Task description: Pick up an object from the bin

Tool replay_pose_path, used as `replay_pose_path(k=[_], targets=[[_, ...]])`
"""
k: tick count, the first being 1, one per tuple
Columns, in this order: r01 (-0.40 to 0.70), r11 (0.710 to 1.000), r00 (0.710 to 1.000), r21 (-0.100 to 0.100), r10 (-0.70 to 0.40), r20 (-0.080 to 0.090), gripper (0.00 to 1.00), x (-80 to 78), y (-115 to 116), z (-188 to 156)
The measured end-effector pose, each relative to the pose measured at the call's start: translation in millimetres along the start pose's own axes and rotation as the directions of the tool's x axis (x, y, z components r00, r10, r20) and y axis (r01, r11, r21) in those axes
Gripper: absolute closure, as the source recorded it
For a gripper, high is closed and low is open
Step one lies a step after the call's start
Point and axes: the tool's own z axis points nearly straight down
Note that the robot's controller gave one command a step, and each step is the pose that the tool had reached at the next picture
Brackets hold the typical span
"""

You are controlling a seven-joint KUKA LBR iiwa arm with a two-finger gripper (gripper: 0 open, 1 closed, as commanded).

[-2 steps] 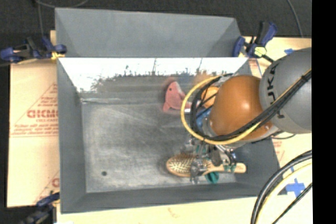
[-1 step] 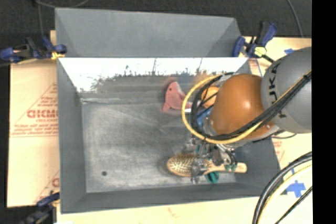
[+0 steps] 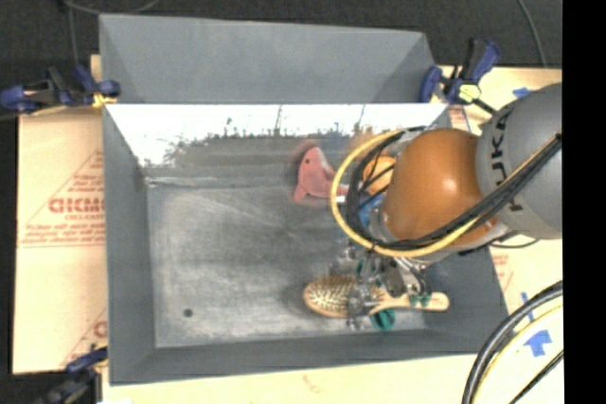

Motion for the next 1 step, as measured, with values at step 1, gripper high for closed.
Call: replay_pose_path(k=[1], targets=[[-0.001,1.0,1.0,0.0,0.001,0.003,1.0,-0.5,-0.4,-12.9]])
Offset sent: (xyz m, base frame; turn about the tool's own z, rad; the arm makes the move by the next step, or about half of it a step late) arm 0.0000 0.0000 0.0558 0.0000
